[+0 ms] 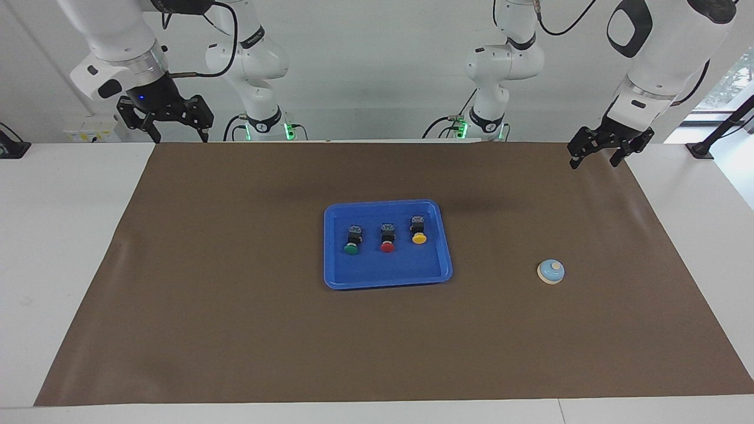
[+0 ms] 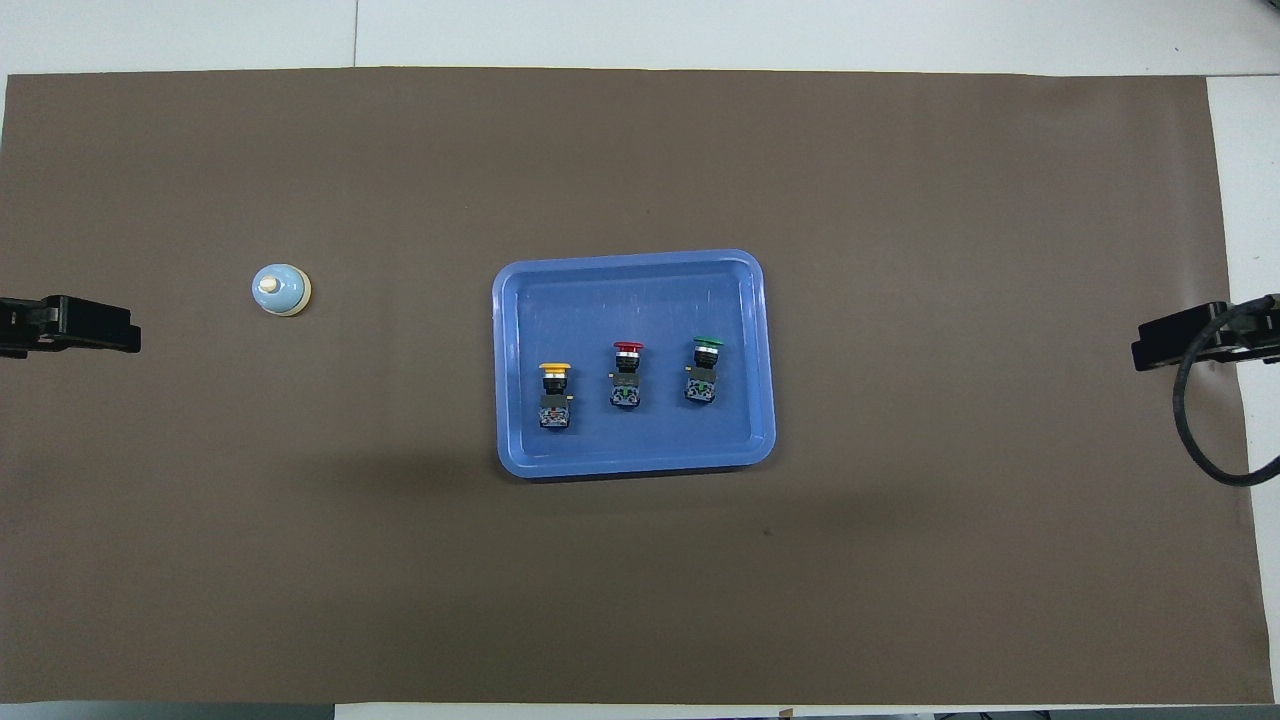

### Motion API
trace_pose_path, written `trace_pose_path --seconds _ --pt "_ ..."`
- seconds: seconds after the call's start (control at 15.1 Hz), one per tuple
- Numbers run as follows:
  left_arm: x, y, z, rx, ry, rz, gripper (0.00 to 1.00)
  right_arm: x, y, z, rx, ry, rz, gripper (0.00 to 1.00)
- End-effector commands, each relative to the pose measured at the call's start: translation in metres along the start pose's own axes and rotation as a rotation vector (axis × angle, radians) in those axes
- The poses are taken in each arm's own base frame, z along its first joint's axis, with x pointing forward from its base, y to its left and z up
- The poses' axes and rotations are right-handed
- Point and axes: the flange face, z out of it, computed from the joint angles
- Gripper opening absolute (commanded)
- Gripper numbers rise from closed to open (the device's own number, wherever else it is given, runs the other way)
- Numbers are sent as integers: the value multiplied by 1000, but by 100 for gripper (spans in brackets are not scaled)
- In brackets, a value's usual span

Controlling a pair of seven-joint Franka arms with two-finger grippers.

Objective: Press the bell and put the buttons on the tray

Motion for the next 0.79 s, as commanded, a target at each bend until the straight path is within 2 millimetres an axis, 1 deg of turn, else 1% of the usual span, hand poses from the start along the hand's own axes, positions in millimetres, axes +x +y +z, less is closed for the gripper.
trace_pose_path --seconds 0.0,0.2,0.59,0.73 --pt "7 1 -3 7 -29 -7 100 -8 2 -1 -3 0 -10 100" --pt "25 8 4 6 -71 5 100 -7 2 0 -5 -2 -12 100" --pt "23 15 8 7 -80 25 100 -8 2 -1 -3 0 -10 100" --pt "22 14 9 6 -85 27 100 -7 2 0 -5 -2 -12 100"
